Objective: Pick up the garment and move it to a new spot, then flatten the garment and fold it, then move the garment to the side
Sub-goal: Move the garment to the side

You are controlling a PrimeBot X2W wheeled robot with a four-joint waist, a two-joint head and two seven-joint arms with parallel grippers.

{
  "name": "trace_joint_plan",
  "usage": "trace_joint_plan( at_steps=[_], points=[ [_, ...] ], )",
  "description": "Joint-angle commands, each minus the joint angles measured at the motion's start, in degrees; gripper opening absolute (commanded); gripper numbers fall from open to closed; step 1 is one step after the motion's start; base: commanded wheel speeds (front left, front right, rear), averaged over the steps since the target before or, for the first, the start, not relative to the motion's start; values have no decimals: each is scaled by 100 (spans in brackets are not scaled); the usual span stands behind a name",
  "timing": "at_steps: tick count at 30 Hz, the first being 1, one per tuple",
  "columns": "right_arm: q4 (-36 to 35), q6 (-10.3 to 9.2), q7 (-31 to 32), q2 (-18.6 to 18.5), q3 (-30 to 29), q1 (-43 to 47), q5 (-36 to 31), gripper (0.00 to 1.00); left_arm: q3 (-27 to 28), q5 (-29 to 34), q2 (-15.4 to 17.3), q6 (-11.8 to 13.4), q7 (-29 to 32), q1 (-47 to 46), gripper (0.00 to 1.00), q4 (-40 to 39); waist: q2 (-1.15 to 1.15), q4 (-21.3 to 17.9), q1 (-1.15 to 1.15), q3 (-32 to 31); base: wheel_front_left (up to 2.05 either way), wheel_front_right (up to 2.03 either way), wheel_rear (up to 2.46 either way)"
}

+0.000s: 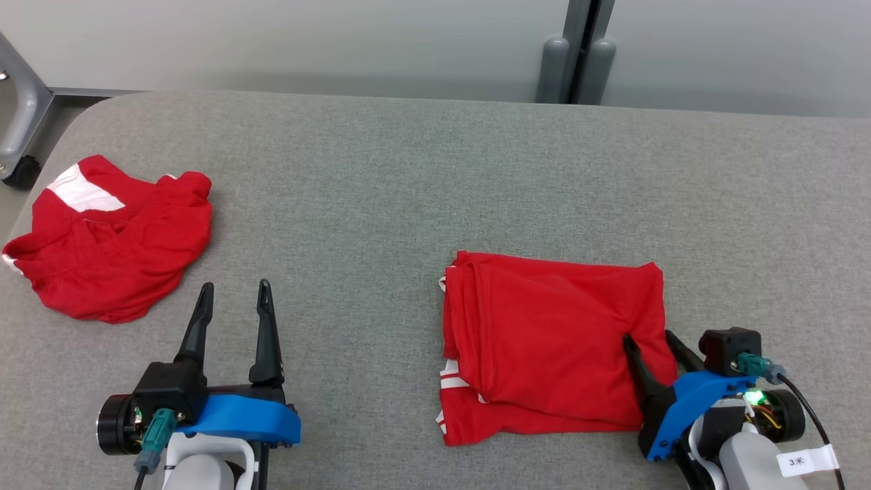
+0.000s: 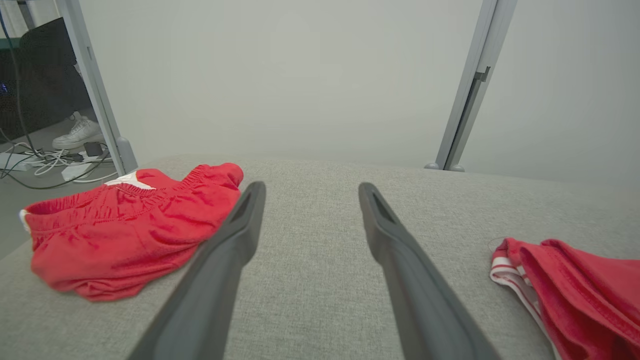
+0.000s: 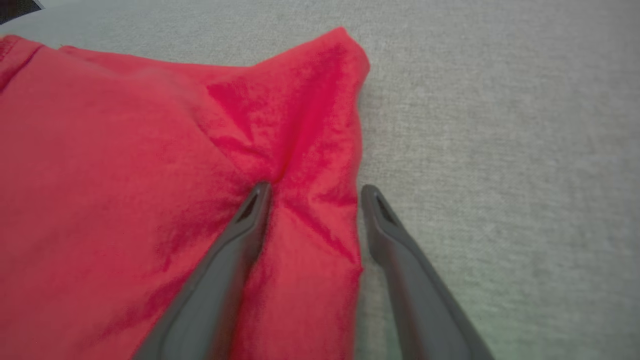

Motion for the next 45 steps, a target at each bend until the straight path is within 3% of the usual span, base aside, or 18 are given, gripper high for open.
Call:
trace_joint_plan(
  at_steps=[1, 12, 21, 30, 40, 45],
  points=[
    [174, 19, 12, 83, 156, -15, 155, 0, 2, -17, 5, 21, -26, -112, 100, 13, 0, -20, 0, 5, 0, 0, 0],
    [-42, 9, -423, -435, 75, -546, 316, 0, 24, 8, 29, 21, -27, -264, 100, -174, 0, -385, 0, 299, 0, 0, 0],
    [-575, 10, -572, -1018, -394, -870, 419, 0, -6, 87, 101, 25, -24, -765, 100, -400, 0, -1159, 0, 917, 0, 0, 0],
    [-960, 11, -585, -1329, -700, -935, 484, 0, -7, 159, 235, 86, -14, -1061, 100, -614, 0, -1616, 0, 1315, 0, 0, 0],
    [-1387, 11, -288, -1648, -503, -1645, 297, 0, -95, 177, 295, 98, 50, -1228, 100, -780, 0, -1524, 0, 1617, 0, 0, 0],
    [-1316, 10, -24, -2077, -472, -2204, 231, 0, -120, 193, 325, 122, 98, -1338, 100, -943, 0, -1364, 0, 1871, 0, 0, 0]
  ],
)
